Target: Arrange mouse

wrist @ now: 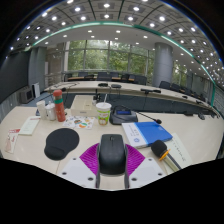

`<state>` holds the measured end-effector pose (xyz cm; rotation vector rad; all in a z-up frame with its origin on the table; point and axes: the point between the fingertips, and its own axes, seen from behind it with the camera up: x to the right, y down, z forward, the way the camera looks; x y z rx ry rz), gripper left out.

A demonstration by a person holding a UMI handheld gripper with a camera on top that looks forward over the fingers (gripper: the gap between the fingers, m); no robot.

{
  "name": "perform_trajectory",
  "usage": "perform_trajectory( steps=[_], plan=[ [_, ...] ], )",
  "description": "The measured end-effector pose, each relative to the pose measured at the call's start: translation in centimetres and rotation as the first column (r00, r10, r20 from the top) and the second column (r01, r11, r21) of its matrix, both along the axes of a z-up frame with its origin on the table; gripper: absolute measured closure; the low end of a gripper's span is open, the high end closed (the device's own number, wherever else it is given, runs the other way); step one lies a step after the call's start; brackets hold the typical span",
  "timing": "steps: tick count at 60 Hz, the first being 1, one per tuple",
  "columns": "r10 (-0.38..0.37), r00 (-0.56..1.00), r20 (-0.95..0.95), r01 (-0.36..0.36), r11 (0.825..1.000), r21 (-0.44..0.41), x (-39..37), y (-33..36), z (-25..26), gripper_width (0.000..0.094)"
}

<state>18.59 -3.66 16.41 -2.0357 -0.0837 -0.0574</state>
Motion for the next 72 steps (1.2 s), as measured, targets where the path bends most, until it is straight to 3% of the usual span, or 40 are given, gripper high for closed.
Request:
perform_trajectory(
  steps=[9,20,34,40,46,51,54,72],
  plan=[
    [0.035,0.998,-0.056,-0.036,0.999,-0.009,-11.2,6.5,0.0,0.0618],
    [0.081,0.994,-0.074,-0.088,0.991,-0.101,-22.2,12.7,-7.1,0.0618],
    [0.078,0.997,-0.014,-0.08,0.972,-0.22,-26.6,15.7,-15.4,0.0607],
    [0.062,0.998,0.002,-0.059,0.963,-0.263,-26.5,15.7,-17.5,0.0521],
    [0.057,0.998,-0.022,-0.06,0.96,-0.274,-26.6,15.1,-17.1,0.041],
    [0.058,0.997,-0.043,-0.067,0.961,-0.269,-26.7,13.8,-15.3,0.0069],
    [0.05,0.998,-0.03,-0.056,0.965,-0.257,-26.5,12.5,-13.5,0.0099],
    [0.035,0.998,-0.049,-0.042,0.987,-0.157,-26.8,-0.9,-0.3,0.0077]
  ],
)
